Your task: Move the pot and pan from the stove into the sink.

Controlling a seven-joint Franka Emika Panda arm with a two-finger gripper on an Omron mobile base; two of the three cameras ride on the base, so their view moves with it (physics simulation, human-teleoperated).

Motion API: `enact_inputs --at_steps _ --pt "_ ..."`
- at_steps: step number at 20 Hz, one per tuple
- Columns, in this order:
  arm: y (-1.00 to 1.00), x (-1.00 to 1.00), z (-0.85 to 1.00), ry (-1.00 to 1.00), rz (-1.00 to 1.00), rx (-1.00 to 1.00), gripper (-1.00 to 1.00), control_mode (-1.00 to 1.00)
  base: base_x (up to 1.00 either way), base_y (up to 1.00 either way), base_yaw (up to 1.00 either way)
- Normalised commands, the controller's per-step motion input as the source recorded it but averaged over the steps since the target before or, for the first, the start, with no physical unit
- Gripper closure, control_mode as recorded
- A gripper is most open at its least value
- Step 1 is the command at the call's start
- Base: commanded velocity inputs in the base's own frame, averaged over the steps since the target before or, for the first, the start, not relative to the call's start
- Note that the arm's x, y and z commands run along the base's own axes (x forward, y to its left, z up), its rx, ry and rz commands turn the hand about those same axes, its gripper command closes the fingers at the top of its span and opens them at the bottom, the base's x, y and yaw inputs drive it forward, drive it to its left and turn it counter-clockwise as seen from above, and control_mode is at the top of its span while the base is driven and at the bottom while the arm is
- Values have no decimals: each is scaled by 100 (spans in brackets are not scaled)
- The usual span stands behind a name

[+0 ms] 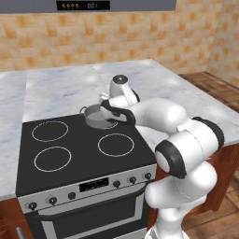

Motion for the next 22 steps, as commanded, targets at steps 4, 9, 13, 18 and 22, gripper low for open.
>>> enact_inputs --at_steps 4,9,13,18,22 --pt "10 48 -11 8 -13 0 -100 -100 0 0 0" --pt "2 22 -7 4 -4 0 -100 -100 0 0 0" --pt "0 24 -9 3 0 -1 -100 -100 0 0 0" --pt "0 22 -18 0 0 0 -100 -100 0 0 0" --pt "0 2 -15 -10 0 0 -100 -100 0 0 0"
